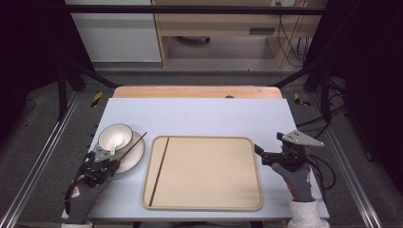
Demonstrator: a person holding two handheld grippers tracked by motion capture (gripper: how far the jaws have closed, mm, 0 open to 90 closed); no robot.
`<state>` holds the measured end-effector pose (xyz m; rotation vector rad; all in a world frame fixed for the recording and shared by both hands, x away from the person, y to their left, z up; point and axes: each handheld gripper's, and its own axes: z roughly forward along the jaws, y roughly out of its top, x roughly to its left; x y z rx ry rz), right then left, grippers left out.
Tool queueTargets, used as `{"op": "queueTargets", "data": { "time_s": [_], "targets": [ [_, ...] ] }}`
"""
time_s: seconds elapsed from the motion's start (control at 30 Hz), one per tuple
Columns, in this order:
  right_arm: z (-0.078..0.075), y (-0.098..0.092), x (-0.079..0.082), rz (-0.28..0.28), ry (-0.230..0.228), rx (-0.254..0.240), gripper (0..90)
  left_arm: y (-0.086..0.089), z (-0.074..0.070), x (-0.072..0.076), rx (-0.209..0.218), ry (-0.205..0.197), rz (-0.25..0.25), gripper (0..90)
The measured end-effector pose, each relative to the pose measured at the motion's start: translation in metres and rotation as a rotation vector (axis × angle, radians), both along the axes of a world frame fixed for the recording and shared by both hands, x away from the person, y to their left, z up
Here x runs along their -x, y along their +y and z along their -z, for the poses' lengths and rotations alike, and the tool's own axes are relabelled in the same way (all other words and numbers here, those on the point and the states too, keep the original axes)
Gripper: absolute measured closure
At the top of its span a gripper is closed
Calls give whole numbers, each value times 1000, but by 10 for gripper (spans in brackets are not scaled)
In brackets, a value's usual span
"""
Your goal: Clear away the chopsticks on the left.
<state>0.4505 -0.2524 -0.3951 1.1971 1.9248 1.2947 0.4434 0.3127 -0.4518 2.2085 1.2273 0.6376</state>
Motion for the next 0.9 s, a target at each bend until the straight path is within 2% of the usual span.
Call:
{"op": "queueTargets", "data": {
  "time_s": [0.17, 0.33, 0.5, 0.6, 0.77, 0.83, 0.9],
  "targets": [
    [0, -1, 0, 0, 0, 2, 33, -4, -1, 2, 0, -1, 7, 836],
    [-1, -1, 1, 3, 0, -5, 32, -10, -5, 8, 21, -7, 15, 837],
    [-1, -2, 1, 4, -5, -4, 33, -16, -9, 13, 50, -18, 18, 838],
    [-2, -3, 2, 6, -6, -4, 32, -24, -14, 19, 86, -43, 19, 837],
    [-2, -3, 2, 8, -7, -7, 32, -34, -17, 24, 103, -62, 14, 838],
    [-2, -3, 2, 9, -7, -5, 32, -40, -18, 27, 118, -71, 9, 838],
    [-3, -4, 2, 10, -9, -8, 32, -50, -19, 30, 152, -80, -8, 838]
  ]
}}
